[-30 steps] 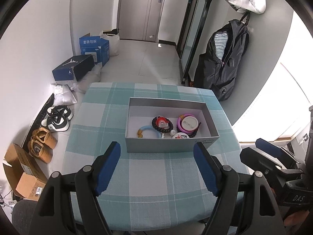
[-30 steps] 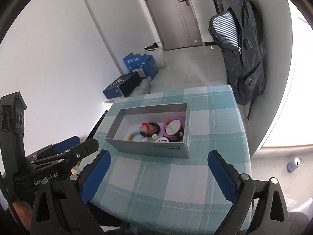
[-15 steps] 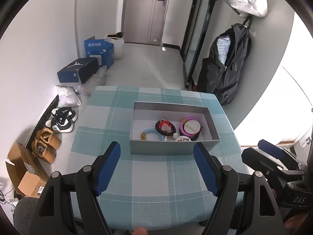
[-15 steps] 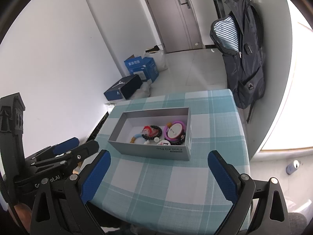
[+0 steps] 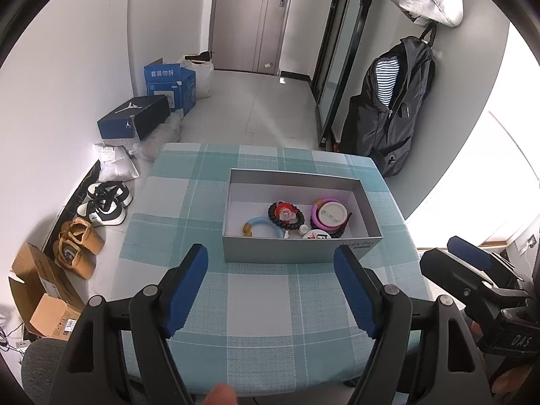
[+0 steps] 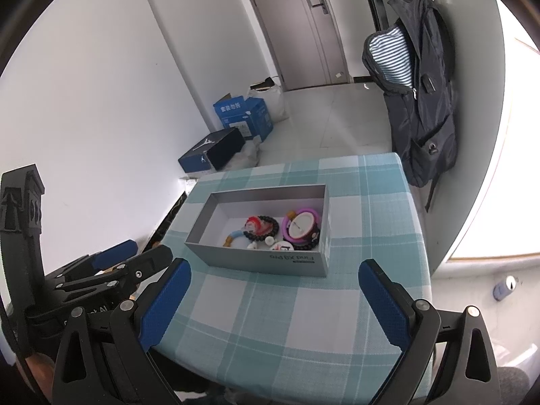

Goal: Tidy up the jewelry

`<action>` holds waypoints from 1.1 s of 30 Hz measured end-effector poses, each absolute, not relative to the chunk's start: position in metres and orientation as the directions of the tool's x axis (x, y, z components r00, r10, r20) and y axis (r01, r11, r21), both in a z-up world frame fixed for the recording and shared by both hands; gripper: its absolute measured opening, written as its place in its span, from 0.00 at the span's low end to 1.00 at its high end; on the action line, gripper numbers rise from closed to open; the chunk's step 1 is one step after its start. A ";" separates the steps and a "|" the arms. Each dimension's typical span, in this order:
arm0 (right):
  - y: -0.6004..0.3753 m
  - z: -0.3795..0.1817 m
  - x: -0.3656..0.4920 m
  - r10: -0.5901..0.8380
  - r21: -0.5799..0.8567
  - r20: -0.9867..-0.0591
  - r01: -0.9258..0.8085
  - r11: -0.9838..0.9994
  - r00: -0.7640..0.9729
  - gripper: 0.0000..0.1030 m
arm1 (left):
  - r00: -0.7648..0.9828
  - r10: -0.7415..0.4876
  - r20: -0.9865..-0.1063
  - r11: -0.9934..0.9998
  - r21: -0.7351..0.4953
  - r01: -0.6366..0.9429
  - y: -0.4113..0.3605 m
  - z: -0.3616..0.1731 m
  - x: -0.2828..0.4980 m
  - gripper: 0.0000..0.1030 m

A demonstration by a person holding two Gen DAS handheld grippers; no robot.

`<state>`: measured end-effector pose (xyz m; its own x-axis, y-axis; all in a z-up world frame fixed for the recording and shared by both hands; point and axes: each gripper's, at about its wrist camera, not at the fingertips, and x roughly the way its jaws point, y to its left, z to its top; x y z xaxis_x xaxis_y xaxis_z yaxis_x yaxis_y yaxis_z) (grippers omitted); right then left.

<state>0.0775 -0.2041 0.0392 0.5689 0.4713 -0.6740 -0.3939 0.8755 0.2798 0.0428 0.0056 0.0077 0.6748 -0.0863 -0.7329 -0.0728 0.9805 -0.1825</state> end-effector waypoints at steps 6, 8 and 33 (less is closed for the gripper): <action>-0.207 0.037 0.078 0.470 0.287 -0.677 -0.385 0.877 0.567 0.98 | 0.672 -0.089 -0.736 0.981 -0.183 -0.071 0.005 0.006 0.043 0.71; -0.207 0.037 0.078 0.468 0.286 -0.677 -0.384 0.878 0.567 0.98 | 0.668 -0.090 -0.738 0.981 -0.181 -0.068 0.004 0.006 0.044 0.71; -0.209 0.034 0.081 0.461 0.286 -0.685 -0.374 0.882 0.565 0.98 | 0.659 -0.098 -0.746 0.980 -0.187 -0.065 0.002 0.003 0.048 0.71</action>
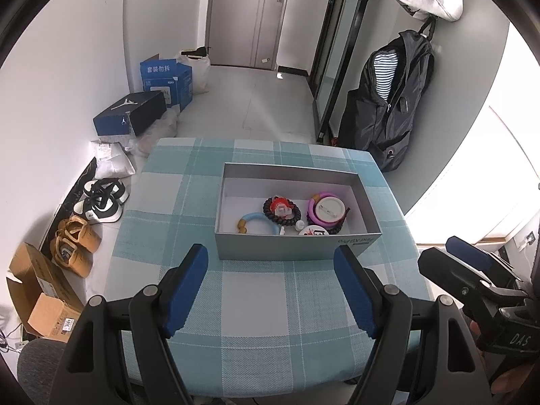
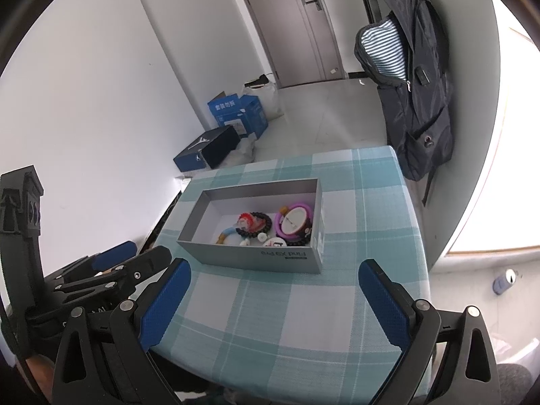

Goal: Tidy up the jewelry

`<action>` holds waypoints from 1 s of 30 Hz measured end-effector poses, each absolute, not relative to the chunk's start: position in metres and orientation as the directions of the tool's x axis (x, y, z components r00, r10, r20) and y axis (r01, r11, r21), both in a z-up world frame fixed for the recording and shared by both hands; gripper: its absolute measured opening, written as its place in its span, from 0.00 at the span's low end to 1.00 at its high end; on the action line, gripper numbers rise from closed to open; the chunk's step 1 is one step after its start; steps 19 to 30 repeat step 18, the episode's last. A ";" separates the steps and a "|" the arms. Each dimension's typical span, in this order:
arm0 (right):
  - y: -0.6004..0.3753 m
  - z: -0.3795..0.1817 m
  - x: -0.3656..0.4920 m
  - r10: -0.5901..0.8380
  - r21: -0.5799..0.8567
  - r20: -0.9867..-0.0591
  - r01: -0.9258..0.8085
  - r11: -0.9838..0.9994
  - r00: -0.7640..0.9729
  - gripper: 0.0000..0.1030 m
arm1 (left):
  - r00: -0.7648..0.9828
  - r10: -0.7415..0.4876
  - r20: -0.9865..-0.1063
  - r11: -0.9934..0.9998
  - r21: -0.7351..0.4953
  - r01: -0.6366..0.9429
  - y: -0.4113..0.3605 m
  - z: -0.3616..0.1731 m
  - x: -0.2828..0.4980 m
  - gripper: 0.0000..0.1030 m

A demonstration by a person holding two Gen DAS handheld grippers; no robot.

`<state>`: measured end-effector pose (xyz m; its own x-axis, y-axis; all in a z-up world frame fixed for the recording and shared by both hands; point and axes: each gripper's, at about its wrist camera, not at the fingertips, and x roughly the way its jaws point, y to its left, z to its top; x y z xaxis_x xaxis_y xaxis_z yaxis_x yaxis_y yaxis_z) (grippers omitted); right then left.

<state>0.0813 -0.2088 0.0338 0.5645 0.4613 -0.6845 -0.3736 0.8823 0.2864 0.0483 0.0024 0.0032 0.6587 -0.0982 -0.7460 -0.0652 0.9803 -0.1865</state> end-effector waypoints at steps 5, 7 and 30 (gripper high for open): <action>-0.209 0.033 0.082 0.460 0.285 -0.686 -0.373 0.883 0.564 0.98 | 0.658 -0.095 -0.747 0.980 -0.187 -0.071 0.003 0.002 0.049 0.71; -0.210 0.033 0.083 0.459 0.287 -0.686 -0.371 0.883 0.565 0.98 | 0.658 -0.094 -0.747 0.980 -0.186 -0.071 0.003 0.002 0.049 0.71; -0.207 0.028 0.087 0.468 0.293 -0.690 -0.377 0.878 0.552 0.98 | 0.669 -0.103 -0.736 0.980 -0.189 -0.057 0.002 -0.001 0.053 0.71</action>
